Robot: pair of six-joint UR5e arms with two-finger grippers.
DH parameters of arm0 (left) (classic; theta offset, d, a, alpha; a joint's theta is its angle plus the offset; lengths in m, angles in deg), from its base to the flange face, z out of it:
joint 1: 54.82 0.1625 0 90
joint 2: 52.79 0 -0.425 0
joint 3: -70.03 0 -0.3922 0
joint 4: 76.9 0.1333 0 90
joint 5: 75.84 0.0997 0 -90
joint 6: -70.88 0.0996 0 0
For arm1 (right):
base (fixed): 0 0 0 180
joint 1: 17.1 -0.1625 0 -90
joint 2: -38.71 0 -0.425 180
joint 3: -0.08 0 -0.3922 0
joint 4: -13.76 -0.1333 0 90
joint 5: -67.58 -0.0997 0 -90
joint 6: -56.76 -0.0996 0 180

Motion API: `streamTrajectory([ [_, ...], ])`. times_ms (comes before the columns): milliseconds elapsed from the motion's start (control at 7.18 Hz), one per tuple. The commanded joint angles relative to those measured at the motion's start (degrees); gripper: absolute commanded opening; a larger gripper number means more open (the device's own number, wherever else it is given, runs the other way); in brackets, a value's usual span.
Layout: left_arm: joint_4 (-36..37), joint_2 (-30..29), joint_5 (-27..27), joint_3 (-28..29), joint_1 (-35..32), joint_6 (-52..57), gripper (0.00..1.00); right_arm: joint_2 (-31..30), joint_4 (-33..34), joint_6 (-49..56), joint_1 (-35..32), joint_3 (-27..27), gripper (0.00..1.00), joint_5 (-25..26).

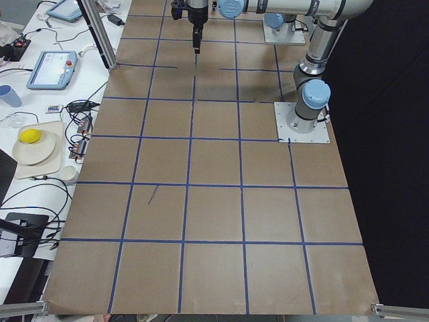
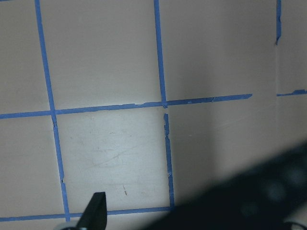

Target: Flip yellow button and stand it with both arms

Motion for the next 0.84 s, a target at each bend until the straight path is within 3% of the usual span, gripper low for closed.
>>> streamTrajectory([
  [0, 0.1, 0.0, 0.2, 0.1, 0.1, 0.0, 1.00, -5.8, -5.4, -32.5, -14.4, 0.1, 1.00, 1.7],
  [418, 0.1, -0.1, 0.0, 0.1, 0.0, -0.6, 1.00, -11.1, -10.9, -64.4, -25.0, 0.1, 1.00, 0.7],
  [697, 0.4, -0.2, 0.1, 0.1, 0.0, -0.6, 1.00, -12.5, -12.0, -73.7, -28.8, 0.1, 1.00, 1.0],
])
